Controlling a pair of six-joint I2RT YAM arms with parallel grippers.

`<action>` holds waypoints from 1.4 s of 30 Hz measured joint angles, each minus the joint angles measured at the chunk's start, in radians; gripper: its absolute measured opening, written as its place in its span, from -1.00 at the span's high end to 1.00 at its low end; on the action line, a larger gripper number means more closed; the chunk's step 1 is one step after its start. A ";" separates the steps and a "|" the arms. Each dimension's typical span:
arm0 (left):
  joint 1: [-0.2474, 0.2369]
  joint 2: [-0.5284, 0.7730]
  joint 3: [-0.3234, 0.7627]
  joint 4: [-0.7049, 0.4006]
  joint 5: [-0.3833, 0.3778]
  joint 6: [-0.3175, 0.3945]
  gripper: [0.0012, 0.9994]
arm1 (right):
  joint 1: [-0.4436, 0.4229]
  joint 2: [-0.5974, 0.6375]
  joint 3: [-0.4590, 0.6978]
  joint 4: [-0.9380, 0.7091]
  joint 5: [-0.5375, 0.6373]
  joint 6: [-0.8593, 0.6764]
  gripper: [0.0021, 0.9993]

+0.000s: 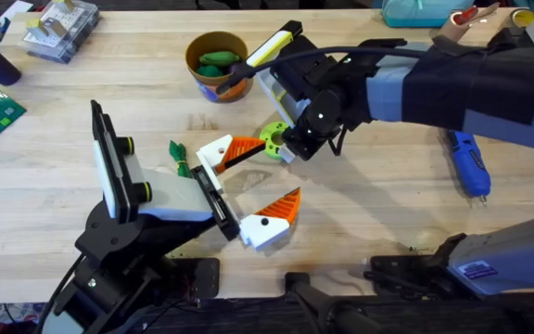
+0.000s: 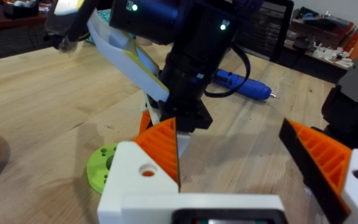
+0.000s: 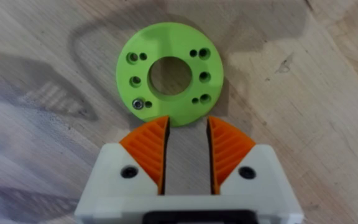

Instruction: Pick up the gripper from the table and insert it into the empty holder that is missing its gripper. Then pick up a screw, insert it into the mounting hole, and use the screwdriver to tighten it. Finally, clean up the table by picking up the vegetable and placing it into the bucket.

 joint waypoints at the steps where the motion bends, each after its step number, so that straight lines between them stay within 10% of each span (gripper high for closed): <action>1: 0.000 0.005 0.007 -0.004 -0.002 0.000 -0.98 | 0.000 0.000 0.000 -0.001 -0.001 0.000 0.27; 42: -0.002 0.005 0.008 -0.004 -0.002 0.000 -0.98 | 0.051 0.019 0.055 0.036 -0.159 0.045 0.27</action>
